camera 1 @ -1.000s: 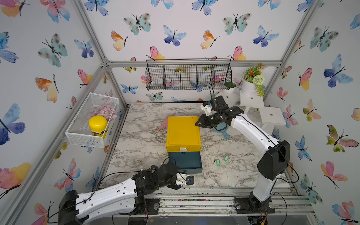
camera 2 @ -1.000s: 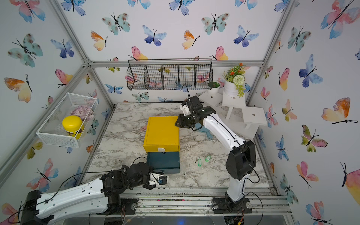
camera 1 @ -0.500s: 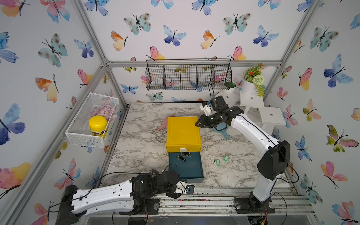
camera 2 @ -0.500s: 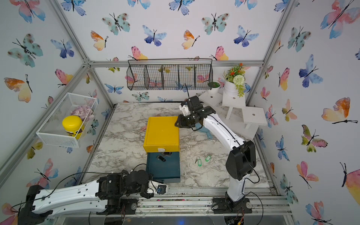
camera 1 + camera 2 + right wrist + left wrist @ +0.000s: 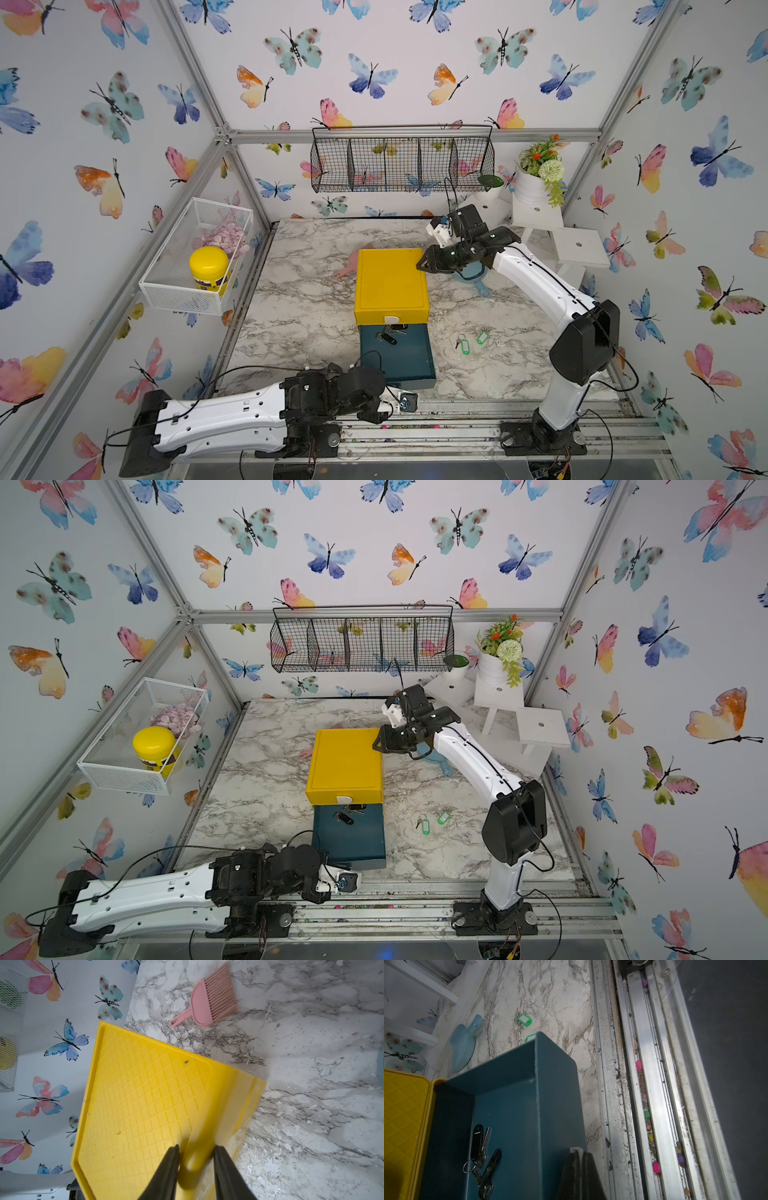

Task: Take the keys out of the drawer
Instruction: Open the drawer in the storage box.

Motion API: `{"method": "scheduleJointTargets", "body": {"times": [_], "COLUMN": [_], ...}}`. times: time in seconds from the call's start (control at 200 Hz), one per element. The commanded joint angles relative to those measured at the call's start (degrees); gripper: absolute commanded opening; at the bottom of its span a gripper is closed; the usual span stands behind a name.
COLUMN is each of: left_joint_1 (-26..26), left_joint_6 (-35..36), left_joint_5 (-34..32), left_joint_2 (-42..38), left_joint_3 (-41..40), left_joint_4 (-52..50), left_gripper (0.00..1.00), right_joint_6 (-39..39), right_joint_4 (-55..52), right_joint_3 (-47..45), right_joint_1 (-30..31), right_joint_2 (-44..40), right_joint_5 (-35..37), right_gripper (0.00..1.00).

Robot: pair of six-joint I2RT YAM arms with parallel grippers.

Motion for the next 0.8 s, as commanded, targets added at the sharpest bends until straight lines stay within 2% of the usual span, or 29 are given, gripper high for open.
{"method": "scheduleJointTargets", "body": {"times": [0.0, 0.566, 0.676, 0.796], "left_joint_1": [-0.7, -1.4, -1.5, -1.6], "left_joint_6": [-1.3, -3.3, -3.0, -3.0], "left_joint_5": [-0.8, -4.2, -3.8, -3.6], "left_joint_2": [-0.5, -2.6, -2.4, -1.7], "left_joint_3": [0.7, 0.4, 0.6, 0.4], "left_joint_4": [0.2, -3.7, -3.6, -2.8], "left_gripper": [0.00, 0.01, 0.03, 0.10], "right_joint_6": [-1.7, -1.7, -1.6, -1.5], "right_joint_4": [-4.2, -3.9, -4.0, -4.0], "right_joint_3": [-1.4, -2.0, -2.2, -2.8], "right_joint_1": [0.6, 0.6, 0.6, 0.6], "right_joint_2": [-1.4, -1.5, -1.8, -2.4], "right_joint_5": [-2.7, -2.9, -2.8, -2.4], "right_gripper": [0.34, 0.34, 0.34, 0.34]}}
